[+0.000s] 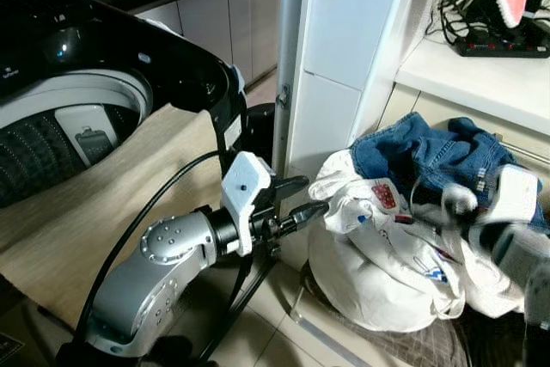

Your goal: Clothes washing

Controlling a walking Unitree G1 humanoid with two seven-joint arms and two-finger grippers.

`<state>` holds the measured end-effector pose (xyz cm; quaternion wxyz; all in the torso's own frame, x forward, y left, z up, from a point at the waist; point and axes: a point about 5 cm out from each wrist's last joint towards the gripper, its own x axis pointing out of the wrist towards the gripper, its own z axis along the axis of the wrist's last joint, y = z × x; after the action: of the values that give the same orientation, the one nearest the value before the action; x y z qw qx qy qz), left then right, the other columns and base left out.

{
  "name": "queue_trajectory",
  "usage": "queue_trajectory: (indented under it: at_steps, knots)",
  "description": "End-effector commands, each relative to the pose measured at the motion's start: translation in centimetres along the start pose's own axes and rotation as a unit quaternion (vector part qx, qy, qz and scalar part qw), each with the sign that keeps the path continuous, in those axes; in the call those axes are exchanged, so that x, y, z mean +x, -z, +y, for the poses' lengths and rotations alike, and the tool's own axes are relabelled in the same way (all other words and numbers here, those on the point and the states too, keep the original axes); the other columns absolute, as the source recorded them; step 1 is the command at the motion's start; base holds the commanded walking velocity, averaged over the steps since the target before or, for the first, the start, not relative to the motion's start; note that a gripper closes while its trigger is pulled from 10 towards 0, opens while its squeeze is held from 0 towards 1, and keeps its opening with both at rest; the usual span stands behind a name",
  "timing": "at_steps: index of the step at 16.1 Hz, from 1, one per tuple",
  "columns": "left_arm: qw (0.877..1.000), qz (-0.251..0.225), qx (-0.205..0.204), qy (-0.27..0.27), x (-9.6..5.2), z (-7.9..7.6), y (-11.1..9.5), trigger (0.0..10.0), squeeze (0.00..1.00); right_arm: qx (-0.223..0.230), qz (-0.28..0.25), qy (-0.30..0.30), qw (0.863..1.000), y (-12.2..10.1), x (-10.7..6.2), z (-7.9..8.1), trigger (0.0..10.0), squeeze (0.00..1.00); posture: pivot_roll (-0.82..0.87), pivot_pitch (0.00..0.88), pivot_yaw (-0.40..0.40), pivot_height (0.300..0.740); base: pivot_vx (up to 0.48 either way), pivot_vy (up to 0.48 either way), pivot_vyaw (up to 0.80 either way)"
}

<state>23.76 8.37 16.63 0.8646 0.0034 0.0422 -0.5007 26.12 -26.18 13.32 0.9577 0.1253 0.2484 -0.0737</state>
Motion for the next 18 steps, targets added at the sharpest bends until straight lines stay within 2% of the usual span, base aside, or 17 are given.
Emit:
queue_trajectory:
  at_steps: [1, 2, 4, 5, 6, 7, 8, 10, 11, 12, 15, 18]
  knots:
    - [1.0, -0.009, 0.006, -0.008, 0.2, 0.2, -0.5, 10.0, 0.0, 0.018, -0.042, -0.044, 0.998, -2.2, -0.7, 1.2, 0.0, 0.0, -0.1, 0.0, -0.017, 0.74, 0.0, 0.0, 0.0]
    - [0.999, -0.026, 0.016, -0.032, 0.4, 0.8, -1.1, 10.0, 0.0, 0.027, -0.064, -0.095, 0.993, -3.8, -1.2, 2.6, 0.0, 0.0, -0.1, 0.0, -0.017, 0.74, 0.0, 0.0, 0.0]
    - [0.992, -0.077, 0.027, -0.093, 1.2, 2.4, -2.8, 10.0, 0.0, -0.005, -0.091, -0.215, 0.972, -6.6, -2.8, 6.2, 0.0, 0.0, -0.1, 0.0, -0.018, 0.74, 0.0, 0.0, 0.0]
    - [0.991, -0.093, 0.024, -0.097, 1.6, 2.6, -3.5, 10.0, 0.0, -0.017, -0.102, -0.261, 0.96, -7.5, -3.5, 7.6, 0.0, 0.0, -0.1, 0.0, -0.018, 0.74, 0.0, 0.0, 0.0]
    - [0.989, -0.111, 0.024, -0.093, 2.2, 2.6, -4.3, 10.0, 0.0, -0.019, -0.116, -0.326, 0.938, -8.7, -4.6, 9.6, 0.0, 0.0, -0.1, 0.0, -0.02, 0.74, 0.0, 0.0, 0.0]
    - [0.988, -0.122, 0.027, -0.087, 2.7, 2.4, -4.9, 10.0, 0.0, -0.013, -0.126, -0.367, 0.921, -9.4, -5.3, 10.8, 0.0, 0.0, -0.1, 0.0, -0.02, 0.74, 0.0, 0.0, 0.0]
    - [0.987, -0.138, 0.028, -0.08, 3.4, 2.2, -5.5, 10.0, 0.0, -0.006, -0.135, -0.419, 0.898, -10.2, -6.3, 12.2, 0.0, 0.0, -0.1, 0.0, -0.025, 0.74, 0.0, 0.0, 0.0]
    - [0.98, -0.178, 0.021, -0.082, 4.8, 2.0, -6.9, 10.0, 0.0, 0.022, -0.15, -0.492, 0.858, -11.6, -7.5, 13.8, 0.0, 0.0, -0.1, 0.0, -0.029, 0.74, 0.0, 0.0, 0.0]
    - [0.981, -0.18, 0.021, -0.073, 5.3, 1.7, -7.0, 10.0, 0.0, 0.035, -0.154, -0.51, 0.845, -12.1, -7.9, 14.1, 0.0, 0.0, -0.1, 0.0, -0.029, 0.74, 0.0, 0.0, 0.0]
    - [0.983, -0.177, 0.015, -0.054, 5.8, 1.1, -6.7, 10.0, 0.0, 0.042, -0.158, -0.522, 0.837, -12.5, -8.1, 14.3, 0.0, 0.0, -0.1, 0.0, -0.029, 0.74, 0.0, 0.0, 0.0]
    - [0.986, -0.169, 0.002, 0.008, 6.4, -0.8, -5.9, 10.0, 0.0, 0.051, -0.151, -0.53, 0.833, -12.7, -8.4, 14.5, 0.0, 0.0, -0.1, 0.0, -0.029, 0.74, 0.0, 0.0, 0.0]
    - [0.989, -0.146, 0.017, -0.011, 7.0, -0.7, -5.0, 10.0, 0.0, 0.053, -0.148, -0.536, 0.829, -12.7, -8.7, 14.7, 0.0, 0.0, -0.1, 0.0, -0.029, 0.74, 0.0, 0.0, 0.0]
